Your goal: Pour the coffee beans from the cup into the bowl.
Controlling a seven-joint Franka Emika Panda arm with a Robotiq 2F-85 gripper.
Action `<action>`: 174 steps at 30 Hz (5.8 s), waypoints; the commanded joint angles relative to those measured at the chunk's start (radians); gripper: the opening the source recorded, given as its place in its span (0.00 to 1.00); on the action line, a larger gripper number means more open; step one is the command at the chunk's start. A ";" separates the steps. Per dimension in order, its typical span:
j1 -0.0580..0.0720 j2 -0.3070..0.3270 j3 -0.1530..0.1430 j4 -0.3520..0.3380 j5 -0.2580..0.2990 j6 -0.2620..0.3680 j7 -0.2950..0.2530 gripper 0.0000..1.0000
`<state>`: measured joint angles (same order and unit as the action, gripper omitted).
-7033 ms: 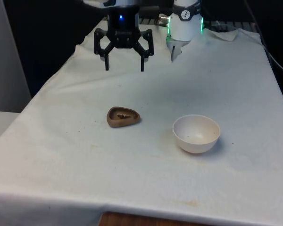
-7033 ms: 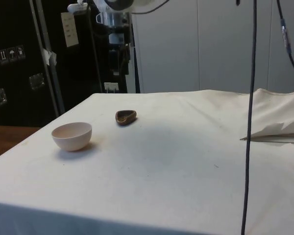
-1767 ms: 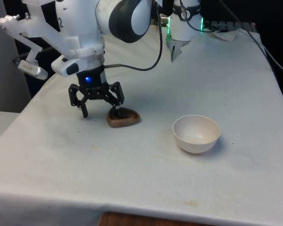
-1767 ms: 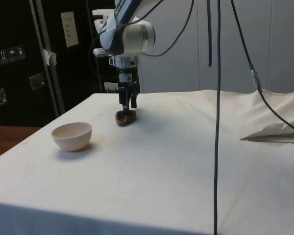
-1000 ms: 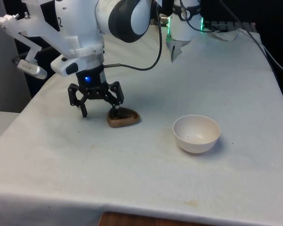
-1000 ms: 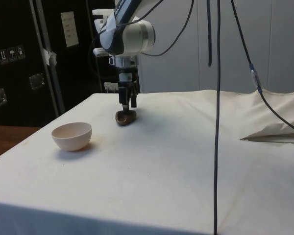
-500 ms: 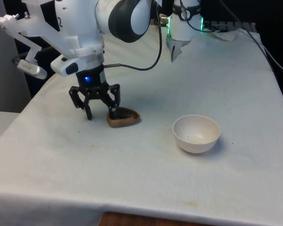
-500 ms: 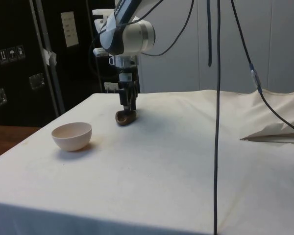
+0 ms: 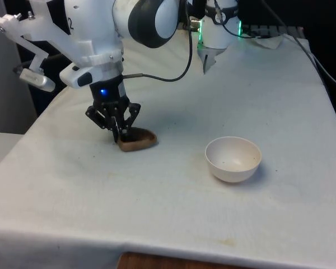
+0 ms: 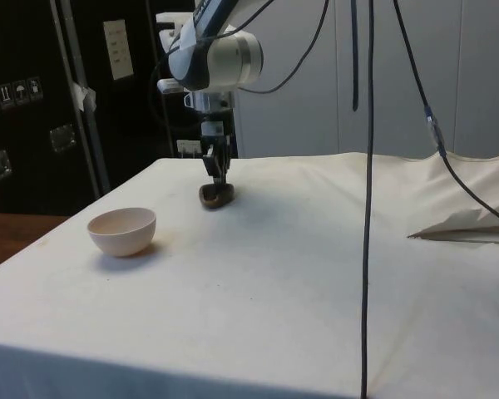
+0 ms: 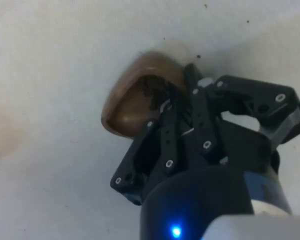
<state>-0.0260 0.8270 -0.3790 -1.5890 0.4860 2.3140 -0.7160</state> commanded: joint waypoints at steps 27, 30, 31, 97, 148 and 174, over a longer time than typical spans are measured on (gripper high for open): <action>0.007 -0.035 -0.012 -0.001 -0.006 -0.028 0.015 0.00; 0.008 -0.040 -0.015 -0.001 -0.008 -0.033 0.017 0.00; 0.011 -0.051 -0.019 -0.001 -0.011 -0.043 0.021 0.00; 0.121 -0.195 0.007 0.079 -0.419 -0.141 0.409 0.00; 0.152 -0.212 0.191 0.138 -0.747 -0.221 0.727 0.00; 0.156 -0.189 0.273 0.155 -0.898 -0.222 0.866 0.00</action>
<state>0.1220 0.6350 -0.0990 -1.4410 -0.4100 2.1000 0.1480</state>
